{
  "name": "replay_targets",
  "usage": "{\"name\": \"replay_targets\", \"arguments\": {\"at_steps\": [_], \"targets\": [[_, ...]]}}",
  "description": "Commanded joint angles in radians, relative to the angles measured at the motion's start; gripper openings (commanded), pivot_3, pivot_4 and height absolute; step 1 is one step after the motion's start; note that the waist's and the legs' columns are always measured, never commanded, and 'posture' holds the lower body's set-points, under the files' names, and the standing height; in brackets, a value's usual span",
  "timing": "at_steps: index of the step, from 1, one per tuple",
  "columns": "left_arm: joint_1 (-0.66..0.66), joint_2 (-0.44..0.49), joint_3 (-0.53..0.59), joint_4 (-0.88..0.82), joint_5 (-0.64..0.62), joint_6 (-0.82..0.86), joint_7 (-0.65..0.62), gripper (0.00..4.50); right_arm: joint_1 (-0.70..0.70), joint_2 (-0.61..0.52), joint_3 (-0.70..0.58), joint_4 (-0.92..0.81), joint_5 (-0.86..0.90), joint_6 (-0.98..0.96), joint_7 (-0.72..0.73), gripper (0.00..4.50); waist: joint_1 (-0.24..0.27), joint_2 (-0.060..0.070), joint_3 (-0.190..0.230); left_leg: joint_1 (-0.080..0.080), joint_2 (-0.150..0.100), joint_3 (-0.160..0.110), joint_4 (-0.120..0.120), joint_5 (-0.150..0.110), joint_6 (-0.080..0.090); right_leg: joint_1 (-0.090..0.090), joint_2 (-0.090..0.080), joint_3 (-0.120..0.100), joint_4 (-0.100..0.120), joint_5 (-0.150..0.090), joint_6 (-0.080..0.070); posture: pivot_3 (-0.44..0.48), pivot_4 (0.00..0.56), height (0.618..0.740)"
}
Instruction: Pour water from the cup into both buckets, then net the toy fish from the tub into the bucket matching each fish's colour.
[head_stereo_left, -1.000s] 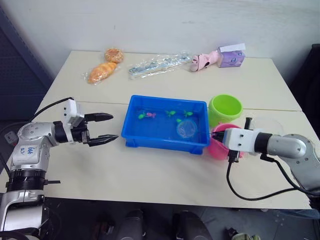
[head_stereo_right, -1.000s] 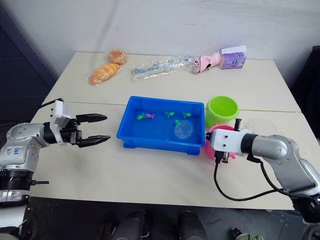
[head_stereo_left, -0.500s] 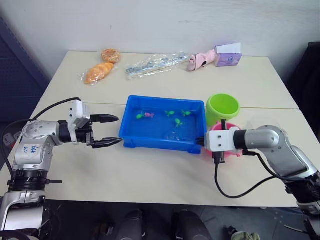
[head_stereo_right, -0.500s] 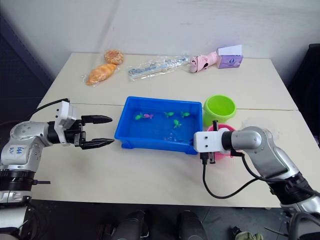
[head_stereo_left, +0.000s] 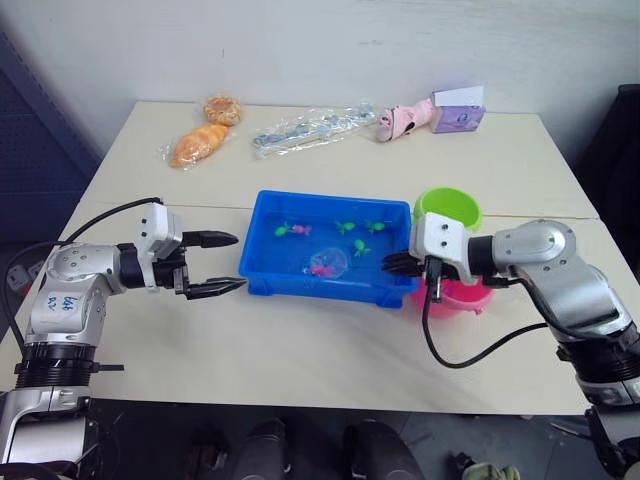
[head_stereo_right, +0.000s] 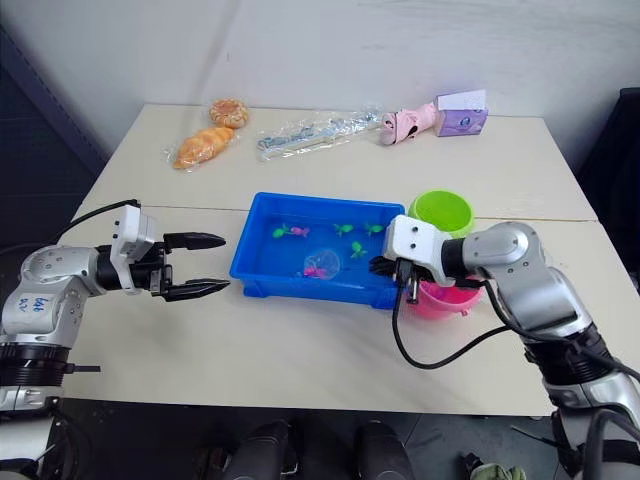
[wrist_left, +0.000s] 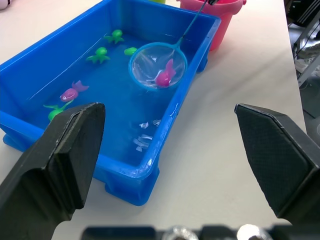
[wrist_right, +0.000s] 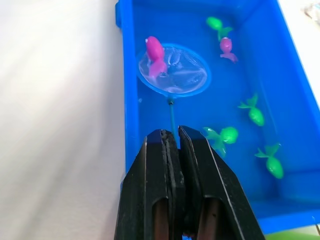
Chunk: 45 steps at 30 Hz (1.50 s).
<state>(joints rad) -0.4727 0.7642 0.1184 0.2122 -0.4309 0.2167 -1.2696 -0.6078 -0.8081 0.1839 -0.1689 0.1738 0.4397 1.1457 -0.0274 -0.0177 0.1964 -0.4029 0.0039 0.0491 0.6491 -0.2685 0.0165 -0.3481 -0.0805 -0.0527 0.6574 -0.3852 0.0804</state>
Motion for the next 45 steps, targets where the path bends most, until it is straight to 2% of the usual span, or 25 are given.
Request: {"name": "replay_targets", "arguments": {"at_steps": [1,5,10,17,22,26,29,35,41,45], "targets": [[-0.005,-0.009,0.02,-0.027,-0.018,-0.015,0.006,4.46,0.013,-0.041,-0.096,-0.045,0.054,0.0,0.011,0.0,0.0,0.0,0.0,0.0,0.0,0.0,0.0,0.0,0.0,0.0,0.0,0.0,0.0,0.0,0.0,0.0,0.15,0.74],[-0.024,-0.034,0.013,-0.033,-0.032,-0.01,0.002,4.46,0.082,-0.079,-0.209,-0.08,0.1,-0.023,-0.004,0.0,0.004,0.0,0.0,-0.001,0.0,0.0,0.0,0.0,0.0,0.0,0.0,0.0,0.0,0.0,0.0,0.0,0.15,0.74],[-0.056,-0.066,-0.011,-0.045,-0.055,0.016,-0.027,4.46,0.228,-0.129,-0.389,-0.206,0.181,0.035,-0.033,0.0,0.006,0.0,0.0,-0.001,0.0,0.0,0.0,0.0,0.0,0.0,0.0,-0.001,0.0,0.0,0.0,0.0,0.15,0.74],[-0.139,-0.162,-0.059,-0.03,-0.077,0.052,-0.036,4.46,0.478,-0.131,-0.745,-0.438,0.313,0.223,-0.112,0.0,0.014,0.0,0.0,-0.001,0.0,0.0,0.0,0.0,0.0,0.002,0.001,-0.001,0.0,0.0,0.0,0.0,0.15,0.74],[-0.19,-0.21,-0.089,0.024,-0.066,0.037,-0.074,4.46,0.694,-0.084,-0.977,-0.553,0.275,0.258,-0.156,0.0,0.028,0.0,0.0,0.0,0.0,-0.001,0.0,0.0,0.0,0.003,0.001,-0.001,-0.001,0.0,0.001,0.0,0.15,0.74],[-0.228,-0.245,-0.101,0.09,-0.051,0.002,-0.09,4.46,0.849,-0.029,-1.073,-0.581,0.182,0.17,-0.182,0.0,0.033,0.0,0.0,0.0,-0.001,-0.001,0.0,0.0,0.0,0.004,0.001,-0.001,-0.003,0.0,0.001,0.0,0.15,0.74],[-0.25,-0.275,-0.107,0.128,-0.043,-0.04,-0.107,4.46,0.933,0.01,-1.073,-0.561,0.085,0.03,-0.213,0.0,0.033,0.0,0.0,0.001,-0.002,-0.001,0.0,0.0,0.0,0.004,0.001,-0.001,-0.003,0.001,0.001,0.0,0.15,0.74],[-0.246,-0.295,-0.111,0.131,-0.039,-0.047,-0.116,4.46,1.063,0.063,-0.959,-0.493,-0.133,-0.264,-0.294,0.0,0.026,0.0,0.0,0.002,-0.001,0.0,-0.001,0.001,-0.001,0.004,0.002,0.0,-0.003,0.001,0.001,0.0,0.15,0.74],[-0.228,-0.292,-0.108,0.108,-0.039,-0.05,-0.109,4.46,1.113,0.134,-0.911,-0.399,-0.256,-0.504,-0.398,0.0,0.027,0.0,0.0,0.003,-0.002,0.0,0.0,0.002,-0.002,0.004,0.002,0.001,-0.003,0.001,0.001,0.0,0.15,0.74],[-0.225,-0.297,-0.108,0.085,-0.045,-0.044,-0.098,4.46,1.105,0.1,-0.88,-0.354,-0.405,-0.677,-0.476,0.0,0.026,0.0,0.0,0.003,-0.002,0.0,0.0,0.002,-0.002,0.004,0.002,0.001,-0.003,0.001,0.001,0.0,0.15,0.74]]}}
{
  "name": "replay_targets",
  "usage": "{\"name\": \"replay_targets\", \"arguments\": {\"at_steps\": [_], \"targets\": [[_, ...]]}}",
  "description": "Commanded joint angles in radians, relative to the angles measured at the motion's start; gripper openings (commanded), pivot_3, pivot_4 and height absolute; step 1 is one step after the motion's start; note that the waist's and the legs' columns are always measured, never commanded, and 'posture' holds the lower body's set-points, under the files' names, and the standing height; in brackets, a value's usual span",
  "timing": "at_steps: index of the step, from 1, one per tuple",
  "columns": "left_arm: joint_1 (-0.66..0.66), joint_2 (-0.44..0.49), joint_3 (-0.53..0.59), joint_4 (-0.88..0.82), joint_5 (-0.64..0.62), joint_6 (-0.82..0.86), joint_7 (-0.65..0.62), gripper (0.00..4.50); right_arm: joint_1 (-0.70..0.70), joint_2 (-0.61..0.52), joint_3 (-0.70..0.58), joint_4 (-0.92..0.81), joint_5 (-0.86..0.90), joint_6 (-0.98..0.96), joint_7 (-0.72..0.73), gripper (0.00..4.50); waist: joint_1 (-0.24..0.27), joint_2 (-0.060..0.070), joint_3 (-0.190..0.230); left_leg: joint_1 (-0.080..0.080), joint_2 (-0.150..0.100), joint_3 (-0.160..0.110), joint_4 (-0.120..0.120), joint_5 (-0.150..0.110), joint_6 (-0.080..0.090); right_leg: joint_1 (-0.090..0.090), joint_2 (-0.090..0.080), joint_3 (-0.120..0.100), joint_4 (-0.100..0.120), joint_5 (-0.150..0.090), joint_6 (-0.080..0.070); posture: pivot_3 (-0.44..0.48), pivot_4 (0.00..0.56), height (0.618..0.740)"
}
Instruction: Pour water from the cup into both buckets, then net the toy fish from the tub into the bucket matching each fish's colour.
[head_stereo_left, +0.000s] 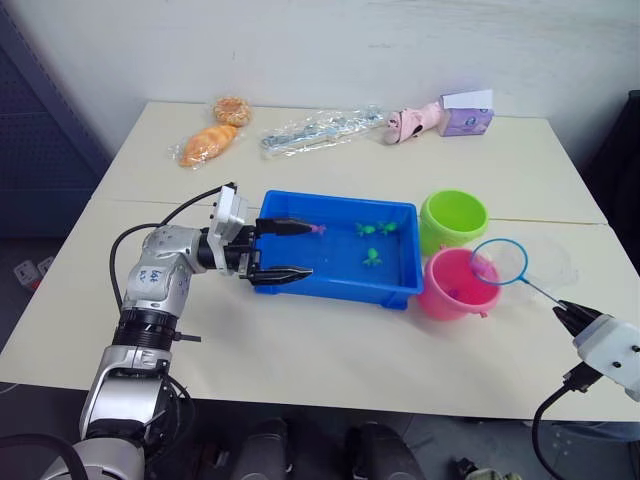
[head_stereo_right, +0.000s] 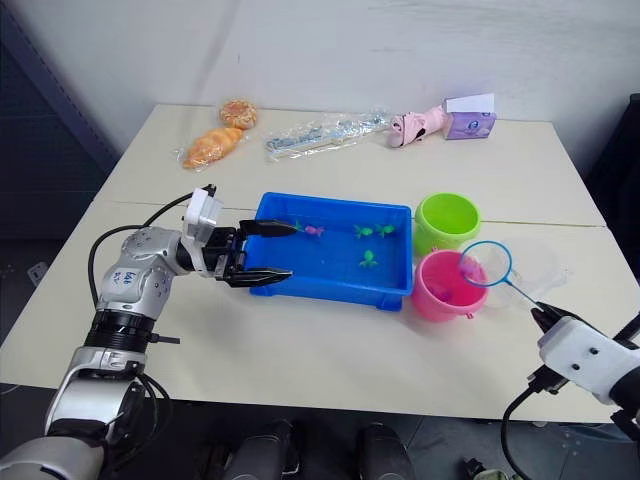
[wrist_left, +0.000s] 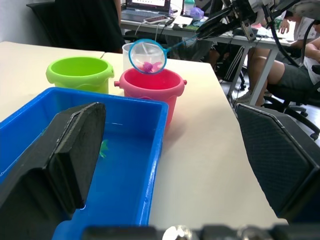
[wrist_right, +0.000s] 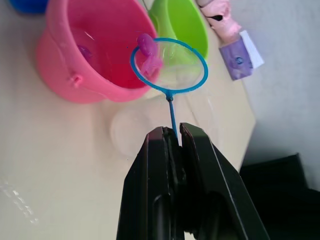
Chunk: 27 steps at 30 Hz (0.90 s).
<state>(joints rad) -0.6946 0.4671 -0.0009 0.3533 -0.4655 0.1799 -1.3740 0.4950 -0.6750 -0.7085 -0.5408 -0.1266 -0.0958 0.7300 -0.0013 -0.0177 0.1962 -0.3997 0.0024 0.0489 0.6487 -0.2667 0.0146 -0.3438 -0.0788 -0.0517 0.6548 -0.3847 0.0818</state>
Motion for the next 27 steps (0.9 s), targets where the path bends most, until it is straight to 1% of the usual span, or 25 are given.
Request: {"name": "replay_targets", "arguments": {"at_steps": [1,3,8,13,15,16,18,20,22,23,25,26,27], "targets": [[-0.002,-0.001,0.011,-0.059,-0.011,-0.007,0.008,4.46,0.01,-0.047,0.023,0.037,-0.145,-0.199,-0.075,0.0,0.0,0.0,0.0,0.0,0.0,0.0,0.0,0.0,0.0,0.0,0.0,0.0,0.0,0.0,0.0,0.0,0.15,0.74],[0.002,-0.003,0.011,-0.066,-0.012,-0.005,0.011,4.46,0.021,-0.063,0.027,0.066,-0.21,-0.305,-0.119,0.0,0.001,0.0,0.0,0.001,0.0,0.0,0.0,0.0,0.0,0.0,0.0,0.0,0.0,0.0,0.0,0.0,0.15,0.74],[0.003,-0.007,0.012,-0.067,-0.013,-0.005,0.019,4.46,0.023,-0.075,-0.001,0.109,-0.393,-0.476,-0.268,0.0,0.001,0.0,0.0,0.001,0.0,0.0,-0.001,0.0,-0.001,0.001,0.0,0.0,0.0,0.0,0.0,0.0,0.15,0.74],[0.003,-0.015,0.015,-0.065,-0.014,-0.012,0.029,4.46,0.05,-0.071,-0.032,0.173,-0.515,-0.592,-0.399,0.0,0.001,0.0,0.0,0.001,0.0,0.0,0.0,0.0,-0.001,0.001,0.0,0.0,0.0,0.0,0.0,0.0,0.15,0.74],[0.004,-0.017,0.017,-0.067,-0.014,-0.012,0.034,4.46,0.049,-0.06,-0.043,0.185,-0.522,-0.628,-0.446,0.0,0.001,0.0,0.0,0.001,0.0,0.0,-0.001,0.0,-0.001,0.001,0.0,0.0,0.0,0.0,0.0,0.0,0.15,0.74],[0.005,-0.016,0.018,-0.067,-0.014,-0.012,0.036,4.46,0.043,-0.052,-0.044,0.184,-0.498,-0.621,-0.447,0.0,0.001,0.0,0.0,0.001,0.0,0.0,-0.001,0.0,-0.001,0.001,0.0,0.0,0.0,0.0,0.0,0.0,0.15,0.74],[0.008,-0.011,0.023,-0.067,-0.014,-0.009,0.039,4.46,0.031,-0.039,-0.032,0.179,-0.396,-0.578,-0.419,0.0,0.001,0.0,0.0,0.002,0.0,0.0,-0.001,0.0,-0.001,0.001,0.0,0.0,0.0,0.0,0.0,0.0,0.15,0.74],[0.022,0.012,0.041,-0.056,-0.014,-0.004,0.042,4.46,0.01,-0.054,0.036,0.108,-0.159,-0.464,-0.329,0.0,0.0,0.0,0.0,0.002,0.0,0.0,-0.001,0.001,-0.001,0.001,0.0,0.0,0.0,0.0,0.0,0.0,0.15,0.74],[0.032,0.028,0.056,-0.046,-0.015,0.001,0.047,4.46,-0.001,-0.068,0.084,0.059,-0.009,-0.389,-0.285,0.0,-0.002,0.0,0.0,0.003,0.0,0.001,-0.001,0.001,-0.001,0.002,0.001,0.001,0.0,0.0,0.0,0.0,0.15,0.74],[0.04,0.037,0.07,-0.038,-0.018,0.007,0.058,4.46,-0.015,-0.081,0.124,0.015,0.1,-0.31,-0.259,0.0,-0.003,0.0,0.0,0.003,0.0,0.001,-0.001,0.001,-0.001,0.002,0.001,0.001,0.0,0.0,0.0,0.0,0.15,0.74],[0.062,0.063,0.106,-0.016,-0.023,0.016,0.081,4.46,-0.077,-0.111,0.218,-0.084,0.341,-0.066,-0.213,0.0,-0.009,0.0,0.0,0.005,0.001,0.002,-0.002,0.001,-0.001,0.004,0.001,0.002,0.0,0.0,0.0,0.0,0.15,0.74],[0.071,0.073,0.118,-0.009,-0.023,0.017,0.089,4.46,-0.101,-0.124,0.251,-0.116,0.416,0.022,-0.197,0.0,-0.013,0.0,0.0,0.007,0.001,0.002,-0.002,0.001,-0.001,0.005,0.001,0.002,0.0,0.0,0.0,0.0,0.15,0.74],[0.079,0.081,0.128,-0.007,-0.024,0.021,0.098,4.46,-0.126,-0.138,0.277,-0.133,0.446,0.081,-0.187,0.0,-0.015,0.0,0.0,0.009,0.002,0.002,-0.003,0.001,-0.001,0.006,0.001,0.002,0.001,0.0,0.0,0.0,0.15,0.74]]}}
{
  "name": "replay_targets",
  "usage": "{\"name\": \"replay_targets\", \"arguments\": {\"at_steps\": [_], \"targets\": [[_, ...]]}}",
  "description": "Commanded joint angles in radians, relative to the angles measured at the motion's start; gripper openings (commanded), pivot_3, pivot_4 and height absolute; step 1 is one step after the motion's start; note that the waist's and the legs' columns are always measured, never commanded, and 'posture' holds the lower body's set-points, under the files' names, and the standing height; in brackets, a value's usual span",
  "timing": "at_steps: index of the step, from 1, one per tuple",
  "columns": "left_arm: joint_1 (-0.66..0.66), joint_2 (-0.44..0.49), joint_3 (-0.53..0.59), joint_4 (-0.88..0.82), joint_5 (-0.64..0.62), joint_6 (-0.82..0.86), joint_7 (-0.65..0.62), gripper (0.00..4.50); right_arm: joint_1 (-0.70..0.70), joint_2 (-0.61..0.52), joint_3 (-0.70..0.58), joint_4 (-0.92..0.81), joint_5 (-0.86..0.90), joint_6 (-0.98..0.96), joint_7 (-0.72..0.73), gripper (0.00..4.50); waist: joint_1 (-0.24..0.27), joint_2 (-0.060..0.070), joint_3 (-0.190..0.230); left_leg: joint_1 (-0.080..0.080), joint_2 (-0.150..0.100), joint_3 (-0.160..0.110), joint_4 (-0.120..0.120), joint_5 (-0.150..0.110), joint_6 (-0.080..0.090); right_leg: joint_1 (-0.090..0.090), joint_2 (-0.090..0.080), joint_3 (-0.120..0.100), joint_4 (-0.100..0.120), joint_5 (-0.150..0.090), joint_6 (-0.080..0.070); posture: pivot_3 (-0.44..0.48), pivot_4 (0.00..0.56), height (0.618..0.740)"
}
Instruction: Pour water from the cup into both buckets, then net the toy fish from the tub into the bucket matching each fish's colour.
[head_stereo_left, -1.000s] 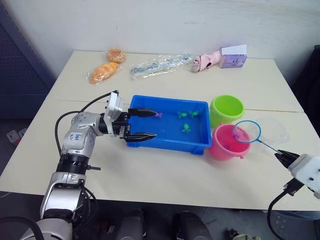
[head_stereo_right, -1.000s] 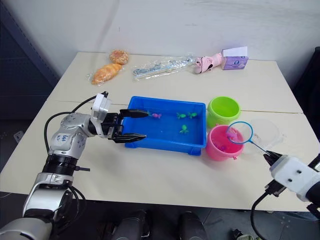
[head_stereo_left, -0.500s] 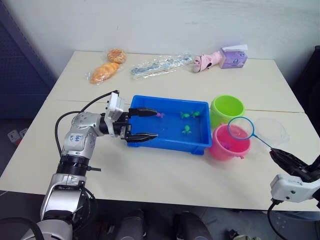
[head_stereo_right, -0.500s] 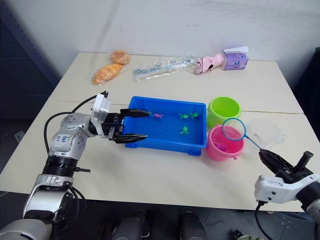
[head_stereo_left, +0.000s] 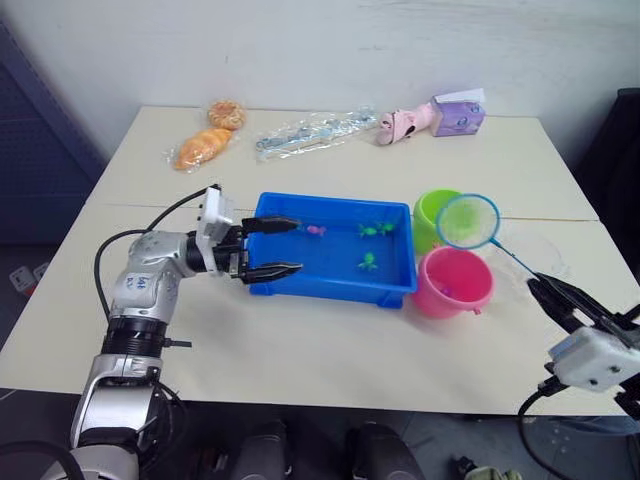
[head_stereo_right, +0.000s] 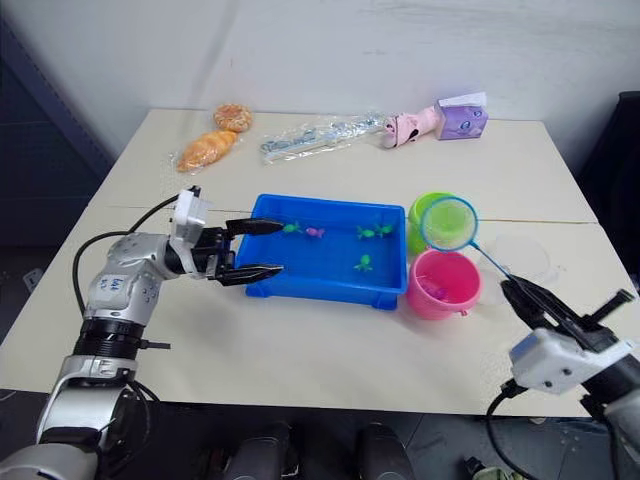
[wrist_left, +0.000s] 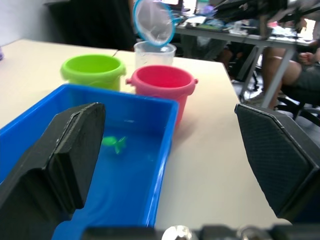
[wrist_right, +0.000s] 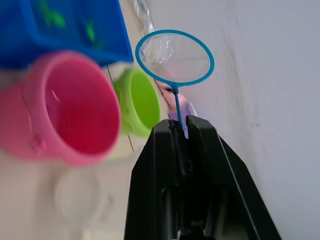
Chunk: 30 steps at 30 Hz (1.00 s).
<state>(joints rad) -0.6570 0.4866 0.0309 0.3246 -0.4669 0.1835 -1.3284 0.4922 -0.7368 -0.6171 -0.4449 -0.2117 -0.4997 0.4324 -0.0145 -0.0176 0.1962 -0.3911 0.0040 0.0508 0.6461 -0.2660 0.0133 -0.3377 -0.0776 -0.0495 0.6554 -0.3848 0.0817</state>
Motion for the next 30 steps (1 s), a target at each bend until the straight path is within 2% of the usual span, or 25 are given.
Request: {"name": "replay_targets", "arguments": {"at_steps": [1,5,8,14,21,30], "targets": [[0.049,0.07,0.112,0.024,-0.027,0.029,0.067,4.46,-0.164,-0.09,0.231,-0.243,0.573,0.58,0.109,0.0,-0.002,0.0,0.0,0.0,0.0,0.0,0.0,0.0,0.0,0.0,0.0,0.0,0.0,0.0,0.0,0.0,0.15,0.74],[0.071,0.099,0.162,0.014,-0.035,0.044,0.111,4.46,-0.367,-0.118,0.397,-0.277,0.698,0.878,0.07,0.0,-0.01,0.0,0.0,0.0,0.001,-0.001,0.001,-0.001,0.001,0.001,-0.001,0.0,0.001,0.0,0.0,0.0,0.15,0.74],[0.091,0.119,0.183,0.005,-0.023,0.032,0.135,4.46,-0.538,-0.118,0.515,-0.247,0.68,1.121,0.013,0.0,-0.01,0.0,0.0,-0.001,0.0,-0.002,0.001,-0.001,0.003,-0.001,-0.002,0.0,0.001,0.0,0.0,0.0,0.15,0.74],[0.136,0.138,0.196,-0.051,-0.024,0.044,0.172,4.46,-0.801,-0.048,0.663,-0.136,0.704,1.337,0.021,0.0,-0.01,0.0,0.0,-0.006,0.0,-0.002,0.002,-0.002,0.003,-0.005,-0.003,-0.002,0.001,0.0,0.0,0.0,0.15,0.74],[0.156,0.15,0.177,-0.112,-0.016,0.088,0.199,4.46,-0.992,-0.015,0.816,0.04,0.594,1.387,0.076,0.0,-0.012,0.0,0.0,-0.01,-0.001,-0.002,0.002,-0.002,0.003,-0.009,-0.004,-0.002,0.001,0.0,0.0,0.0,0.15,0.74],[0.182,0.154,0.177,-0.161,-0.012,0.101,0.246,4.46,-1.147,0.038,0.947,0.183,0.48,1.411,0.124,0.0,-0.015,0.0,0.0,-0.015,-0.001,-0.001,0.002,-0.001,0.003,-0.016,-0.004,-0.002,0.004,0.0,0.0,0.0,0.15,0.74]]}}
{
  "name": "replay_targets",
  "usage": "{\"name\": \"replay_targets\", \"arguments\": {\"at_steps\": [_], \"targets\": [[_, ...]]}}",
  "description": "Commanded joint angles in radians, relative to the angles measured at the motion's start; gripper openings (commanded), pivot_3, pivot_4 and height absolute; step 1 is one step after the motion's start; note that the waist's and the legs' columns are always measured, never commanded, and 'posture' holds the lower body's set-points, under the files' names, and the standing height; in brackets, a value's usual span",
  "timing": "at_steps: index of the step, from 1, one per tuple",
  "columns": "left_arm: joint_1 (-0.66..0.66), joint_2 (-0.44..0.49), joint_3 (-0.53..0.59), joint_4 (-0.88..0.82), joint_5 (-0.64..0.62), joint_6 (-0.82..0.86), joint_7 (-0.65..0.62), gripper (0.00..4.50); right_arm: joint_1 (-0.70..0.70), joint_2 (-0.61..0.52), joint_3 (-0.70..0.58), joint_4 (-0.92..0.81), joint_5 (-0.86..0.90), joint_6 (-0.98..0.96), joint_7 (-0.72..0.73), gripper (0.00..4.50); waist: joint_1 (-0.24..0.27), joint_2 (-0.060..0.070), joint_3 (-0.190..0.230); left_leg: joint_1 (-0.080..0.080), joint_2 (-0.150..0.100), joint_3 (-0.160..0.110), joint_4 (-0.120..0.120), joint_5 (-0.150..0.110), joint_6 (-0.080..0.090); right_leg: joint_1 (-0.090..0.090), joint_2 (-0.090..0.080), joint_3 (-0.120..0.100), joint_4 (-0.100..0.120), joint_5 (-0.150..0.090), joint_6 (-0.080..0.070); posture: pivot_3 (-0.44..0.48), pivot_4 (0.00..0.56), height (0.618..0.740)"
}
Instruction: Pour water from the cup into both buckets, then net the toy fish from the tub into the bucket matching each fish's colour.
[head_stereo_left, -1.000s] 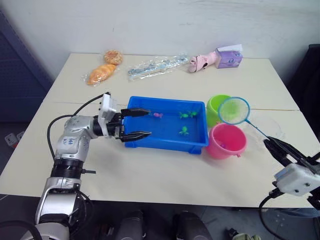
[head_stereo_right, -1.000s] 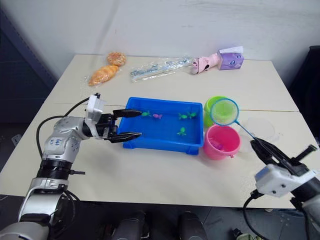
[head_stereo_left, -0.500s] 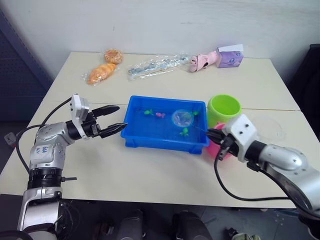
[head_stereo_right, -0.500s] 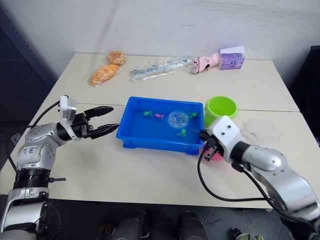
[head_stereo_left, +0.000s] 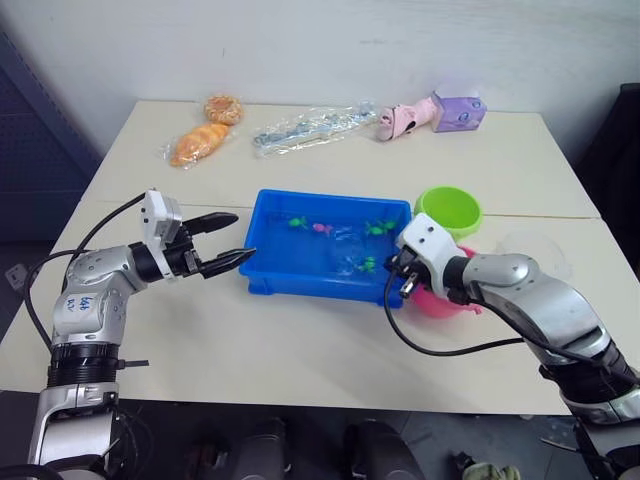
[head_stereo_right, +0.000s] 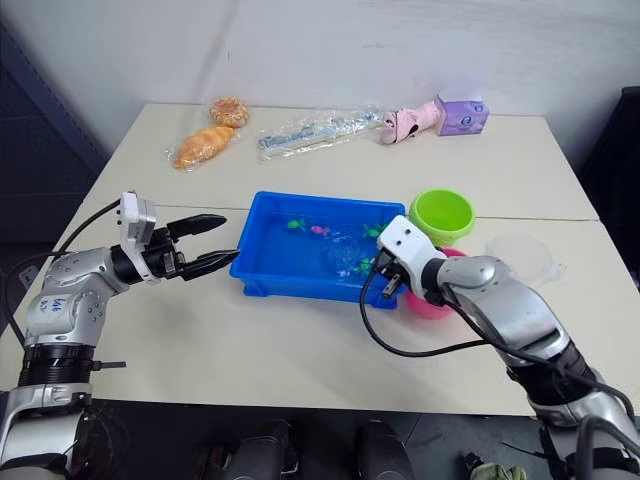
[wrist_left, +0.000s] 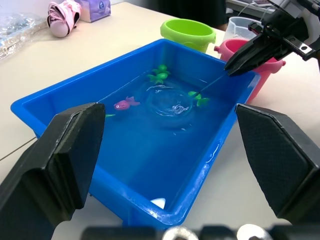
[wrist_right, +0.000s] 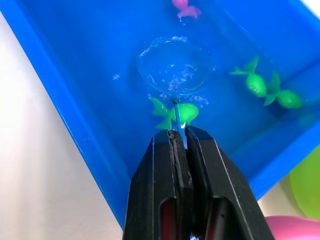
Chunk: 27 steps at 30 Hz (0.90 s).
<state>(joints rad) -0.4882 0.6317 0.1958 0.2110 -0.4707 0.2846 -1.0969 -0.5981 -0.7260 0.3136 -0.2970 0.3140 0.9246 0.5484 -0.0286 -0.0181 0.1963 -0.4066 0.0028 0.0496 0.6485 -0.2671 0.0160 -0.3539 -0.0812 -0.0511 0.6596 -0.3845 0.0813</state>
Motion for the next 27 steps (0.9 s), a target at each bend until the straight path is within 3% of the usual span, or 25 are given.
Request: {"name": "replay_targets", "arguments": {"at_steps": [1,7,13,27], "targets": [[0.017,0.009,0.012,-0.052,-0.009,0.001,0.017,4.46,-0.07,0.038,0.022,0.053,-0.056,-0.017,0.009,0.0,-0.003,0.0,0.0,0.0,0.0,0.0,0.0,0.0,0.0,0.0,0.0,0.0,0.0,0.0,0.0,0.0,0.15,0.74],[0.053,0.012,0.011,-0.099,-0.014,0.01,0.032,4.46,-0.128,0.132,0.036,0.167,-0.115,-0.061,0.01,0.0,0.0,0.0,0.0,0.0,0.0,0.001,0.0,0.001,-0.001,-0.002,0.0,0.0,0.001,0.0,0.0,0.0,0.15,0.74],[0.068,0.02,0.024,-0.115,-0.019,0.019,0.045,4.46,-0.125,0.171,0.017,0.178,-0.14,-0.128,0.043,0.0,0.001,0.0,0.0,-0.001,0.0,0.001,0.0,0.0,-0.001,-0.002,0.0,0.0,0.001,0.0,0.0,0.0,0.15,0.74],[0.062,0.016,0.017,-0.103,-0.024,0.012,0.036,4.46,0.067,0.068,-0.126,-0.121,-0.099,-0.151,0.107,0.0,0.002,0.0,0.0,-0.001,0.0,0.001,-0.001,0.0,0.0,-0.002,0.0,0.0,0.001,0.0,0.0,0.0,0.15,0.74]]}}
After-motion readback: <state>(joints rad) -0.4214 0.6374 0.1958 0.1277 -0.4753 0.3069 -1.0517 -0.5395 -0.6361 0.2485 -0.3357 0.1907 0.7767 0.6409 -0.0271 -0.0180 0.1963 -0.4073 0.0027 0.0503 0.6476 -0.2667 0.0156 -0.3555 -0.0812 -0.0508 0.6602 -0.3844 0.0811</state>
